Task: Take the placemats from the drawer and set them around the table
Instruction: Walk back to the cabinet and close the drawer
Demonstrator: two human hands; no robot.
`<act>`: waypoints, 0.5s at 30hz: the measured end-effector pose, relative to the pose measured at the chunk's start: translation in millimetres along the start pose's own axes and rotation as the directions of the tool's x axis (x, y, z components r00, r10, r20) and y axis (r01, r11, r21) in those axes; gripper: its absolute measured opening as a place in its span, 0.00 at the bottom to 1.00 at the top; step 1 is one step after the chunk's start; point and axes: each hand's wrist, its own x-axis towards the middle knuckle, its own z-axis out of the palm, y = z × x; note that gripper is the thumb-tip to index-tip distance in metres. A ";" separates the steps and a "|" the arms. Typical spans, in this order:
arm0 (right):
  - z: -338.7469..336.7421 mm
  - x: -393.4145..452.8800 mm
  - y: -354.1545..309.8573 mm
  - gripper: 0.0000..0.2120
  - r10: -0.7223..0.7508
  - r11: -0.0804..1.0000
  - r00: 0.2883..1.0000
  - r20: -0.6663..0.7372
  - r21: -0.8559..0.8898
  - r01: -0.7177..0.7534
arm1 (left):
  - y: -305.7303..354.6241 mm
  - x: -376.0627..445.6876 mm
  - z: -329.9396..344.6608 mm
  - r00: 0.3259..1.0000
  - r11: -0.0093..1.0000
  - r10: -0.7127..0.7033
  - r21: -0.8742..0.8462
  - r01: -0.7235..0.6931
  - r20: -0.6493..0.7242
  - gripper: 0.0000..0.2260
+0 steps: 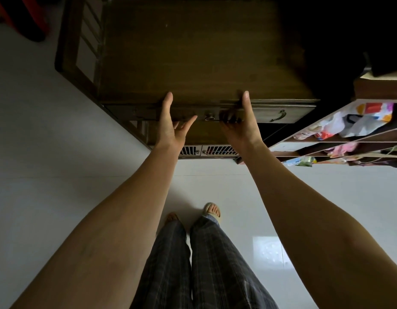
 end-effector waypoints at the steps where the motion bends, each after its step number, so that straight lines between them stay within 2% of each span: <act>1: 0.3 0.1 -2.1 0.21 0.008 1.000 1.000 0.010 0.000 -0.008 | 0.3 -1.4 1.4 1.000 1.000 0.001 0.002 -0.001 0.007 0.23; 6: 6.7 4.4 -13.6 0.14 0.019 0.998 0.996 0.089 0.054 -0.024 | 4.0 1.5 5.2 0.999 1.000 0.005 -0.001 -0.005 0.046 0.22; 9: 13.2 4.7 -9.0 0.13 -0.015 0.993 0.999 0.030 0.113 0.011 | 7.6 7.1 4.4 0.997 1.000 0.001 0.003 -0.001 0.078 0.25; 13: 15.2 -1.3 -6.5 0.22 0.018 0.998 0.994 -0.112 0.058 -0.012 | 9.6 1.1 9.0 0.999 0.999 -0.024 0.023 0.023 0.026 0.23; 15: 17.4 -2.0 -12.0 0.20 0.030 0.999 0.984 -0.177 0.047 -0.022 | 13.9 -2.5 11.0 0.999 0.999 -0.048 0.007 0.048 -0.003 0.28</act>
